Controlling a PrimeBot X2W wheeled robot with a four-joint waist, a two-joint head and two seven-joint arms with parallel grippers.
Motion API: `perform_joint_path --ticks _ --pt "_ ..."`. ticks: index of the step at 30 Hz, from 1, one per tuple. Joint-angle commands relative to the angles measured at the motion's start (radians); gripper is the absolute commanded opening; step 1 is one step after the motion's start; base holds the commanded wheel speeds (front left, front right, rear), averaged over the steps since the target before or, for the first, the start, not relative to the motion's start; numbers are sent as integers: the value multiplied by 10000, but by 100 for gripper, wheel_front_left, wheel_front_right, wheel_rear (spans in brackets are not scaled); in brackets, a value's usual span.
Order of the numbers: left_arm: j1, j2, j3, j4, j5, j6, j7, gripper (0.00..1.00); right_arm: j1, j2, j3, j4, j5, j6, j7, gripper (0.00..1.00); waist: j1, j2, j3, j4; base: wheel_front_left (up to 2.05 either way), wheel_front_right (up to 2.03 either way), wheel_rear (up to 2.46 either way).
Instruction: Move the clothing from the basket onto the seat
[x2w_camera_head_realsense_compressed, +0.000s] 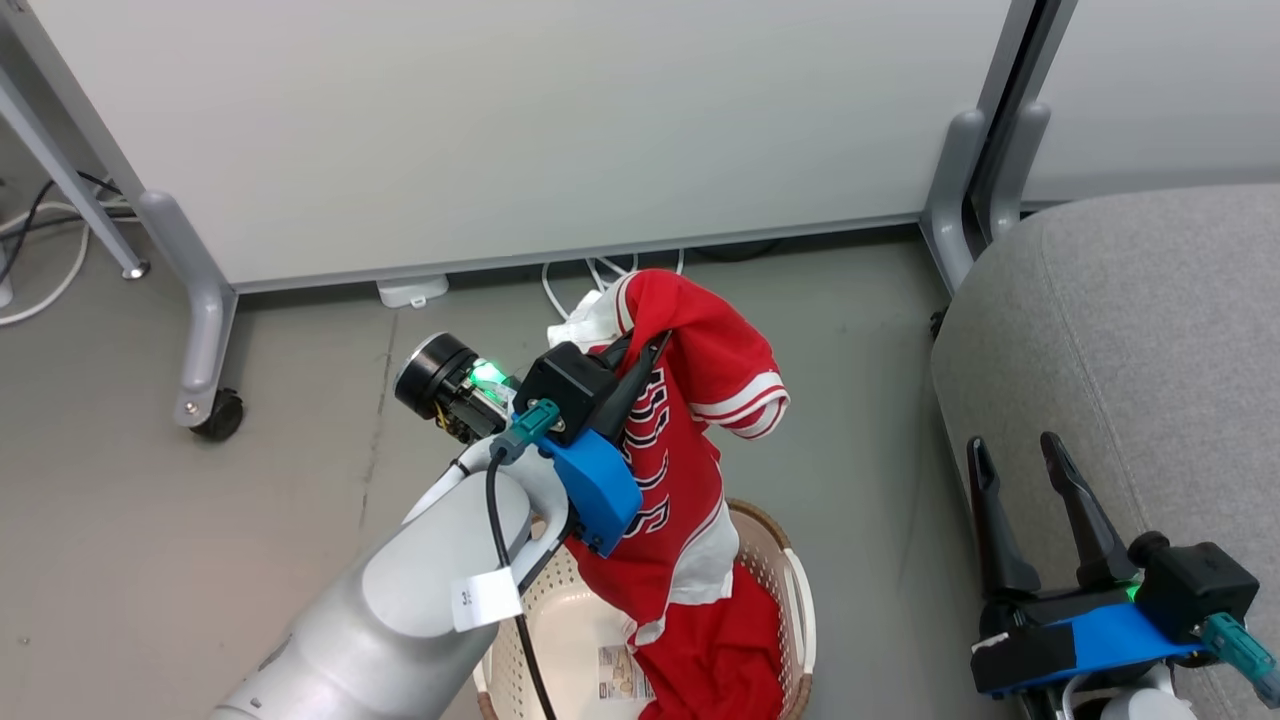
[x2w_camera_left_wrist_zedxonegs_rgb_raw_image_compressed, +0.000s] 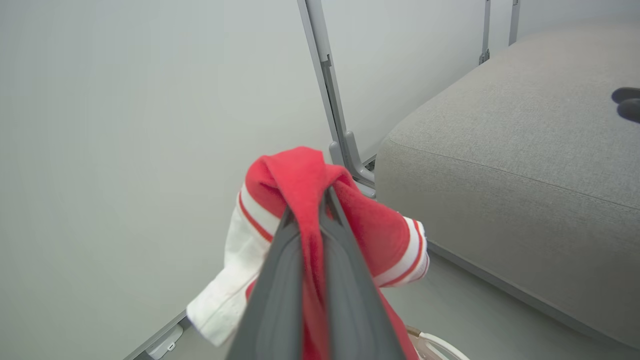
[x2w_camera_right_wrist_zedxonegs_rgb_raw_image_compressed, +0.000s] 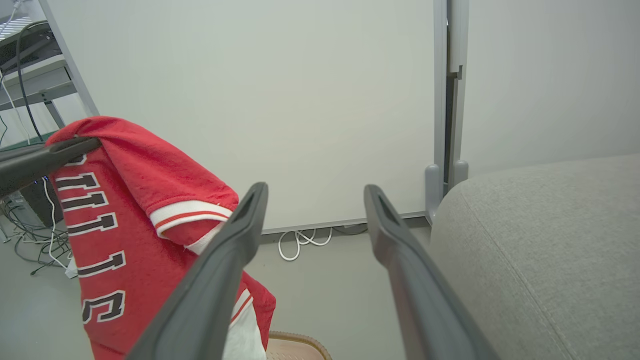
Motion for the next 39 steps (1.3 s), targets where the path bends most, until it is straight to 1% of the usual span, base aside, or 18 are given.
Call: perform_joint_path --ticks 1,12,22,34,39 --pt "112 2 53 -95 51 47 -52 0 203 -36 19 21 45 5 -39 100 1 -1 -221 66 0 0 0" --pt "225 5 -25 -271 -24 41 -54 0 396 -36 164 3 142 5 -38 100 1 -1 -530 167 0 0 0" --pt "-39 -34 -94 -424 -22 107 -47 0 -123 -36 1025 30 -61 5 -38 100 1 -1 -361 270 0 0 0" --pt "-379 -129 -236 -509 -30 116 -20 0 -1459 -36 3163 468 -228 5 -38 100 1 -1 -111 369 0 0 0" --pt "-554 -192 -278 -524 -26 97 -22 0 -2222 -38 3887 897 -329 5 -38 100 1 -1 74 442 0 0 0"
